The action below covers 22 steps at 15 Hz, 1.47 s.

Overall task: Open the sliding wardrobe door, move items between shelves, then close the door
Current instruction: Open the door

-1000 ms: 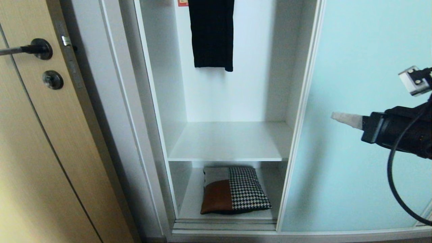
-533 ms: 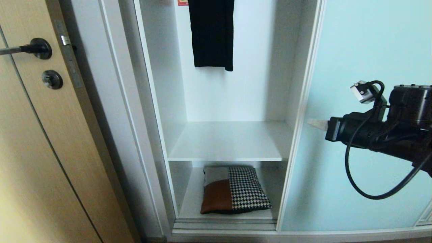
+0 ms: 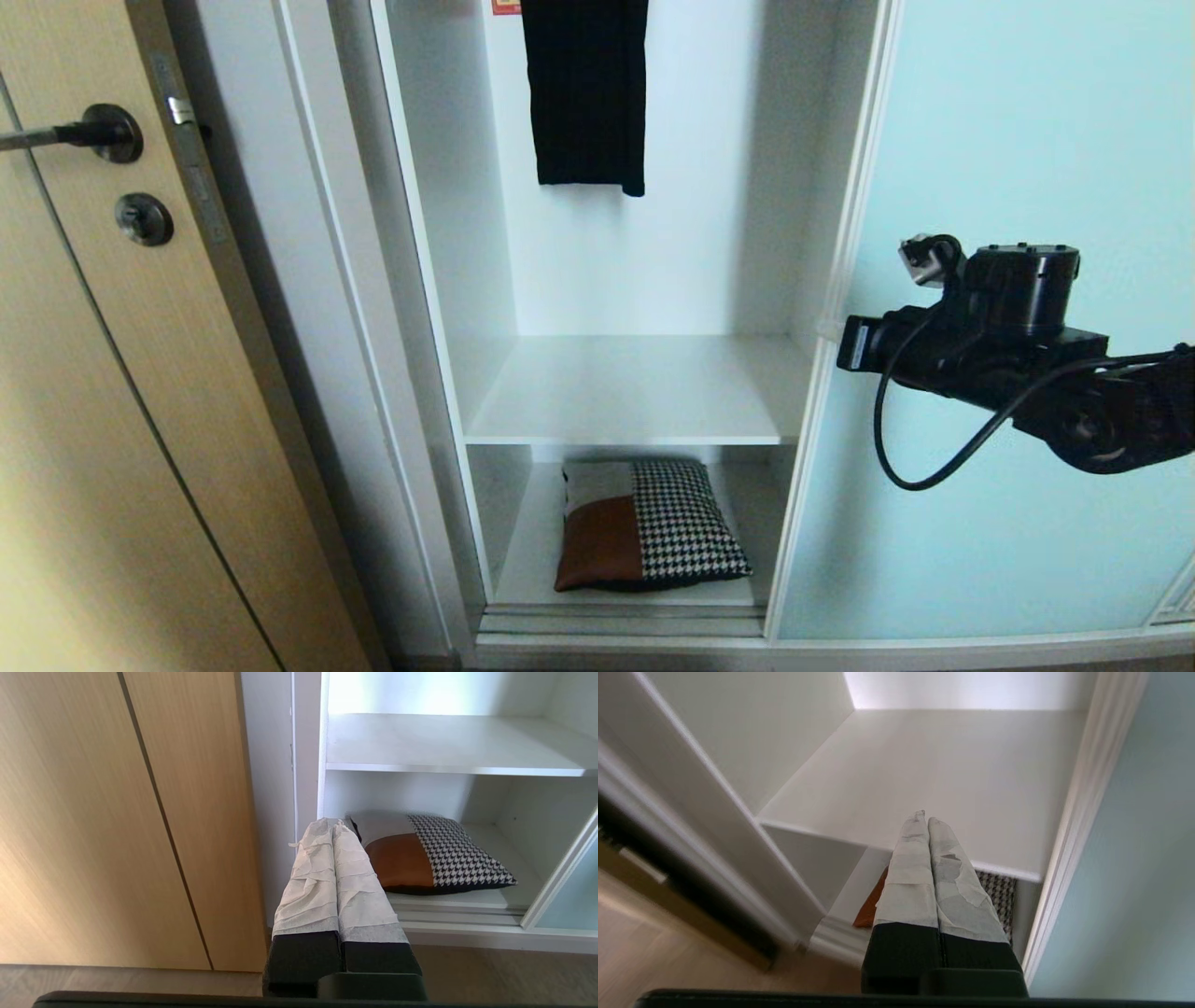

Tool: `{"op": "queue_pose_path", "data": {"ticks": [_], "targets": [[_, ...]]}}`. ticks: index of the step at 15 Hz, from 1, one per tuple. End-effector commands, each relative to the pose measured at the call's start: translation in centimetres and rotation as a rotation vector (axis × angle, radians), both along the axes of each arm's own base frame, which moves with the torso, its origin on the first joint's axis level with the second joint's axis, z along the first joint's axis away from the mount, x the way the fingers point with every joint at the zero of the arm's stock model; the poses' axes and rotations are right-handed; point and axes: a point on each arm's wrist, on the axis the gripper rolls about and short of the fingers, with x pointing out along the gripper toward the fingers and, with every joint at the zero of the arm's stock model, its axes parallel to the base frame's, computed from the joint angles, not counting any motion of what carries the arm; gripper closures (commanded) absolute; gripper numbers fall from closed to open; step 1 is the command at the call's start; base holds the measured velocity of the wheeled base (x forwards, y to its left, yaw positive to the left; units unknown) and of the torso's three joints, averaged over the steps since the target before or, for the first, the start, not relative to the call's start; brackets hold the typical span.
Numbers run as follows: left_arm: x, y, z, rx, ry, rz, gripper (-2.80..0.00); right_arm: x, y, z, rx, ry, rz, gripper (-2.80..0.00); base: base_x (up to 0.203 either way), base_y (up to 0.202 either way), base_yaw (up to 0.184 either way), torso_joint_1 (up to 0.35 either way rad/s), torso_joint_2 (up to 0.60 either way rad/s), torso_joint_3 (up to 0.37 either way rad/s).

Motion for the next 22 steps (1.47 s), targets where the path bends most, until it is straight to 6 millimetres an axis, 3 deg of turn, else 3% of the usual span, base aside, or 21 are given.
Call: {"op": "queue_pose_path", "data": {"ticks": [1, 8, 11, 22], "targets": [[0.0, 0.0, 0.0, 0.0, 0.002, 0.001, 0.0, 1.4, 0.3, -1.8, -0.004, 0.025, -0.001, 0.0, 0.0, 0.0, 0.0, 0.0, 0.0, 0.0], [0.0, 0.0, 0.0, 0.0, 0.003, 0.001, 0.0, 5.3, 0.9, -3.5, -0.013, 0.007, -0.085, 0.0, 0.0, 0.0, 0.0, 0.0, 0.0, 0.0], [0.0, 0.0, 0.0, -0.001, 0.003, 0.001, 0.0, 6.0, 0.5, -4.1, -0.017, 0.004, -0.128, 0.0, 0.0, 0.0, 0.0, 0.0, 0.0, 0.0], [0.0, 0.0, 0.0, 0.0, 0.003, 0.001, 0.0, 8.6, -5.4, -4.1, -0.015, -0.038, -0.267, 0.0, 0.0, 0.0, 0.0, 0.0, 0.0, 0.0]]}}
